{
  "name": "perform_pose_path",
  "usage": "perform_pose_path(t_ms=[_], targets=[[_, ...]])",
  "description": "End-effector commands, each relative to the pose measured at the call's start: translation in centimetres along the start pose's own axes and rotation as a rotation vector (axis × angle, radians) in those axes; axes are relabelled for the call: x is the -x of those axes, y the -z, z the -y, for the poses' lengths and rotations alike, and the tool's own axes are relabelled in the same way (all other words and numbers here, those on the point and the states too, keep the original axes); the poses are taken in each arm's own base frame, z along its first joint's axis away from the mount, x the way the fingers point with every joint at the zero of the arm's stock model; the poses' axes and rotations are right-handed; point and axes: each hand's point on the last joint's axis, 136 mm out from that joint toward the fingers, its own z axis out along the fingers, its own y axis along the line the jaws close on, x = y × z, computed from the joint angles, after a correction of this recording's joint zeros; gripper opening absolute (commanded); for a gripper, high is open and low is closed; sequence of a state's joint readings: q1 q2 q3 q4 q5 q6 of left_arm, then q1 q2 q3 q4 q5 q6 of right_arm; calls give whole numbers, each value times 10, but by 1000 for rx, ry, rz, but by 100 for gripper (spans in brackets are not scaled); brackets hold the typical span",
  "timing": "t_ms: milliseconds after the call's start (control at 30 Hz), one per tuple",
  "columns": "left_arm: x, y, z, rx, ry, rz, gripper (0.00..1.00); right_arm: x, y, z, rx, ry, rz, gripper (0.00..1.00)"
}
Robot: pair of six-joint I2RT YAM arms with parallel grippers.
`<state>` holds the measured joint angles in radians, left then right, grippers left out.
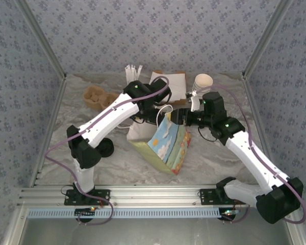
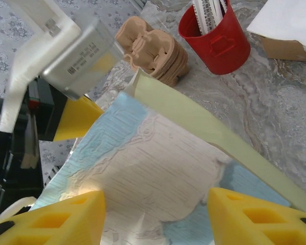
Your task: Pack the takeout coffee
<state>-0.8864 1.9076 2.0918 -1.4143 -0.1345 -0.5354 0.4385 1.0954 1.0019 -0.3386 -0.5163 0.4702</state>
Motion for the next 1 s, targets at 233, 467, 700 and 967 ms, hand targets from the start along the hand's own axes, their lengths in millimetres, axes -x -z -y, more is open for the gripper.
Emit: perform_pose_path(t_ms=[233,467,700,967], targets=[[5,30,28,-109,0,68,99,4,40,20,-51,-76,80,56],[-2,29,58,-136,-47,51,99,7,75,49,-165,-233,161,56],[3,46,73,-153,-68,88,99,-9,87,56,-182,-394,128,56],[8,82,83,-208,-110,158,99,-18,89,55,-183,-432,118,55]])
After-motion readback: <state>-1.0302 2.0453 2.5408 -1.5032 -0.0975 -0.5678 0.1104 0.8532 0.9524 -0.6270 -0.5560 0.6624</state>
